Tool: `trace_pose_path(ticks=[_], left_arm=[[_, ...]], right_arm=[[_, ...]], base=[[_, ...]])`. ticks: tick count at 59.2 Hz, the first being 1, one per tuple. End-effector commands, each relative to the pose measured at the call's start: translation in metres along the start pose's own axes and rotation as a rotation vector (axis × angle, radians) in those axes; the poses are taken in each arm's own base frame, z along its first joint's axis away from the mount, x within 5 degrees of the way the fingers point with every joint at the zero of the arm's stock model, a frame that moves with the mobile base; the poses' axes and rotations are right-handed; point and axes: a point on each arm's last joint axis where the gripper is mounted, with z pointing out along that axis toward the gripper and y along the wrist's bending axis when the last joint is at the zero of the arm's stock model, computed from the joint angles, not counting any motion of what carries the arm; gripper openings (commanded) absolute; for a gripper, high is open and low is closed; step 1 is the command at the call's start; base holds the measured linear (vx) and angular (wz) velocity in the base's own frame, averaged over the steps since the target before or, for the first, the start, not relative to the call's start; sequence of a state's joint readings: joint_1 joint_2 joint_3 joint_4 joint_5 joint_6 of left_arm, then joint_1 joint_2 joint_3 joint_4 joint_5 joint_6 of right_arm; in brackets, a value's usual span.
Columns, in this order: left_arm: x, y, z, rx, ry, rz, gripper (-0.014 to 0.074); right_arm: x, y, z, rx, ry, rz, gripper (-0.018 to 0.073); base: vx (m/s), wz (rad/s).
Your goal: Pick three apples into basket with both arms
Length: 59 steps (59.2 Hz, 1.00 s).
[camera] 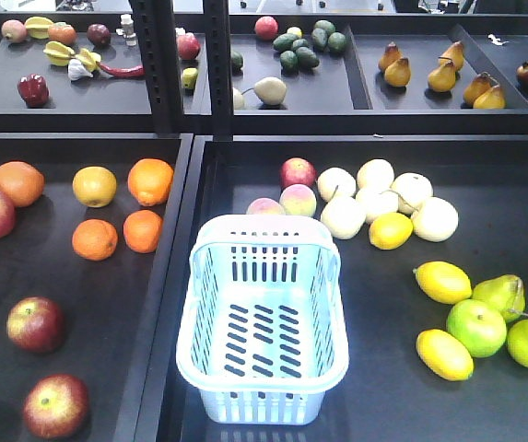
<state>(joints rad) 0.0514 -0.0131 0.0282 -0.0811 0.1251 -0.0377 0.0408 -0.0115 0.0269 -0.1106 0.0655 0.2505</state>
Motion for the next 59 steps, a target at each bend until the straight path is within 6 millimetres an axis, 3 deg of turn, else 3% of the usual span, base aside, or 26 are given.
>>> trace_pose_path(ticks=[1, 59], left_arm=[[-0.0158, -0.0018, -0.003, 0.016, -0.111, -0.013, -0.0006], [-0.0158, -0.0018, -0.003, 0.016, -0.111, -0.013, -0.0006]], right_arm=[[-0.0022, 0.0007, -0.0005, -0.011, -0.067, -0.016, -0.0009], [-0.0022, 0.0007, -0.0005, -0.011, -0.067, -0.016, -0.0009]], base=[[0.06, 0.01], [0.03, 0.0]])
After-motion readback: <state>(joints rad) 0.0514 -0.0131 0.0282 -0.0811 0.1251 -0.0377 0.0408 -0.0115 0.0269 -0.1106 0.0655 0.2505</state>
